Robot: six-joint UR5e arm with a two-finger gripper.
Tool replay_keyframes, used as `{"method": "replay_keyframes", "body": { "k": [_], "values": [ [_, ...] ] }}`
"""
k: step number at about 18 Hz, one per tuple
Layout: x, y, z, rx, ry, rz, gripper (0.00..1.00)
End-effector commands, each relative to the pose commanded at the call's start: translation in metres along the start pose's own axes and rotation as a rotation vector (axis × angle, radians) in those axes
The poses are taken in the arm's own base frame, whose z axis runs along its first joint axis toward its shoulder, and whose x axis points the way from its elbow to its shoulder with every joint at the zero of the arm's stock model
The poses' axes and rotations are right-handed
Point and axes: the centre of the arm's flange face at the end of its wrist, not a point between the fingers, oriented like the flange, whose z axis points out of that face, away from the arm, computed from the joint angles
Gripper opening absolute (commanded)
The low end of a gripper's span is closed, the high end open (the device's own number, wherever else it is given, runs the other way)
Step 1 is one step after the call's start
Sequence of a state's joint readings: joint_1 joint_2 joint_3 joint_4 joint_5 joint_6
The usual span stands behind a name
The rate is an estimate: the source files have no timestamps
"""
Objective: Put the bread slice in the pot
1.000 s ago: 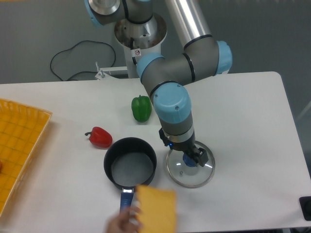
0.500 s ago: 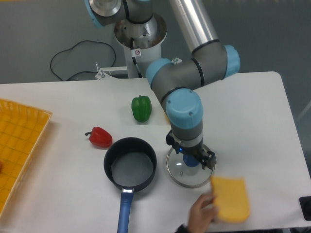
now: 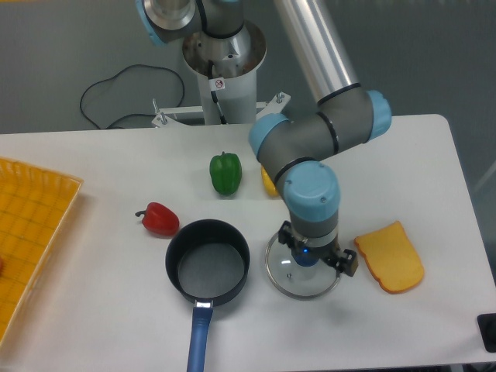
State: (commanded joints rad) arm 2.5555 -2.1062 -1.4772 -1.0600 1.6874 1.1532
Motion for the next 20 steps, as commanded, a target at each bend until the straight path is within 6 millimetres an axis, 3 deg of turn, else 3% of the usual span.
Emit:
{"method": "replay_keyframes", "body": {
  "k": [5, 9, 11, 12, 14, 15, 20],
  "values": [
    [-0.021, 0.018, 0.021, -0.006, 0.013, 0.248, 1.0],
    [-0.029, 0.015, 0.019, 0.009, -0.014, 0.399, 1.0],
    [-0.03, 0.018, 0.019, 0.005, -0.03, 0.379, 1.0],
    [-0.034, 0.029, 0.023, -0.006, -0.039, 0.329, 1.0],
    [-0.052, 0.076, 0.024, -0.03, -0.042, 0.177, 1.0],
    [-0.058, 0.088, 0.024, -0.032, -0.043, 0.159, 1.0],
    [-0.054, 0.097, 0.04, -0.124, -0.032, 0.086, 1.0]
  ]
}}
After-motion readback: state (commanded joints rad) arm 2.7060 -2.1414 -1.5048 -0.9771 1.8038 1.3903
